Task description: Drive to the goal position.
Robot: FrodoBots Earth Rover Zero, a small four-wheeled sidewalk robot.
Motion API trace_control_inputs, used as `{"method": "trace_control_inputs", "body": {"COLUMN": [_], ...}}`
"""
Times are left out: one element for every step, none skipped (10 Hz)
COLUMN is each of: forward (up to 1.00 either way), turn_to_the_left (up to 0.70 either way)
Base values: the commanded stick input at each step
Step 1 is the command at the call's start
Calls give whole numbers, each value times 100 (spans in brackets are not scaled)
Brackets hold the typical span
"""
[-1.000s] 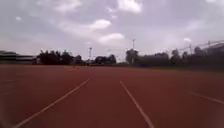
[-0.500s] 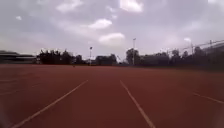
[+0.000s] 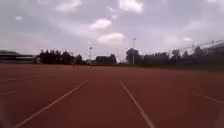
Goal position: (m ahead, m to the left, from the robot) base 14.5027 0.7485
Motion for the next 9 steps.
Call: {"method": "trace_control_inputs", "body": {"forward": [45,45,45,45,45,45,45,45,45], "turn_to_the_left": [0,0,0,0,0,0,0,0,0]}}
